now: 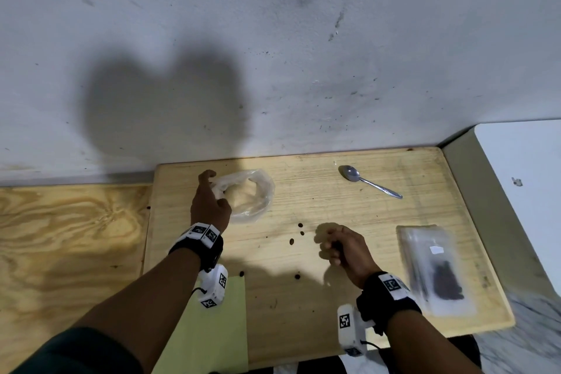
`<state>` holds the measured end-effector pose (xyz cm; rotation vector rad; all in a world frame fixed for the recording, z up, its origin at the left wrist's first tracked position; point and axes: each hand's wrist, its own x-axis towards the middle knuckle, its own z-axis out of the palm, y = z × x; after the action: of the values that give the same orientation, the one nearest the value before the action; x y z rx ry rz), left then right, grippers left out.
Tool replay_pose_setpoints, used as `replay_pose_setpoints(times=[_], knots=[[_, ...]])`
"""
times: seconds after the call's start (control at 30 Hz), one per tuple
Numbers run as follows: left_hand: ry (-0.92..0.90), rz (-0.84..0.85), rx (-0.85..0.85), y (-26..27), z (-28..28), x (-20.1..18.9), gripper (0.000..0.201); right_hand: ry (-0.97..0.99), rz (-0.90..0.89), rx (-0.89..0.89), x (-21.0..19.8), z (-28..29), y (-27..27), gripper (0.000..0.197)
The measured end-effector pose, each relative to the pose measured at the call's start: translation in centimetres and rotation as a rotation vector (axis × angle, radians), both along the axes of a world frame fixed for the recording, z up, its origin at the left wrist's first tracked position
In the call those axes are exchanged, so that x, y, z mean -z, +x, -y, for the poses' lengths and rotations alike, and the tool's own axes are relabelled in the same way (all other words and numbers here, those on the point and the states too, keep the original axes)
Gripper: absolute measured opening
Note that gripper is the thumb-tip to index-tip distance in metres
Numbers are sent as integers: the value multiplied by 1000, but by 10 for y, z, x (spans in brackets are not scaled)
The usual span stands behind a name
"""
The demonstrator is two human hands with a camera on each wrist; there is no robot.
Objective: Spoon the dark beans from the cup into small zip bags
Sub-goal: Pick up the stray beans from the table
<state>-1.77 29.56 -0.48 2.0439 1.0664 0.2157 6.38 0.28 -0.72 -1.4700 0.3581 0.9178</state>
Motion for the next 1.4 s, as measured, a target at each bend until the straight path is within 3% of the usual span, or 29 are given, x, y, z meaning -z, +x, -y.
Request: replay_pose_setpoints(times=[0.07, 0.2, 0.37, 0.5, 0.67, 0.8, 1.0, 1.27, 1.33, 1.4], knots=[[-4, -10, 19, 0, 2, -1, 70, -45, 2, -25, 2, -4, 3, 31], [32, -33, 71, -3, 2, 4, 68, -197, 105, -52, -6, -20, 7, 41], [50, 43, 14, -3, -3, 11, 44, -352, 327, -213, 9, -36, 10, 20], [53, 70, -6, -1, -8, 13, 39, -422, 439, -264, 14, -47, 9, 6], [36, 85, -6, -2, -16, 14, 39, -418, 564, -297, 27, -47, 1, 21], [43, 91, 2, -3, -22, 13, 36, -454, 644, -338, 30, -47, -2, 8], [64, 90, 2, -1, -25, 17, 33, -493, 769, -465, 33, -47, 1, 5], [61, 96, -16, -6, -23, 20, 32, -521, 724, -534, 21, -40, -1, 29], [59, 93, -20, -7, -24, 19, 32, -465, 685, -426, 14, -37, -2, 31], [65, 90, -22, -8, -24, 19, 32, -364, 531, -248, 6, -31, -2, 34]])
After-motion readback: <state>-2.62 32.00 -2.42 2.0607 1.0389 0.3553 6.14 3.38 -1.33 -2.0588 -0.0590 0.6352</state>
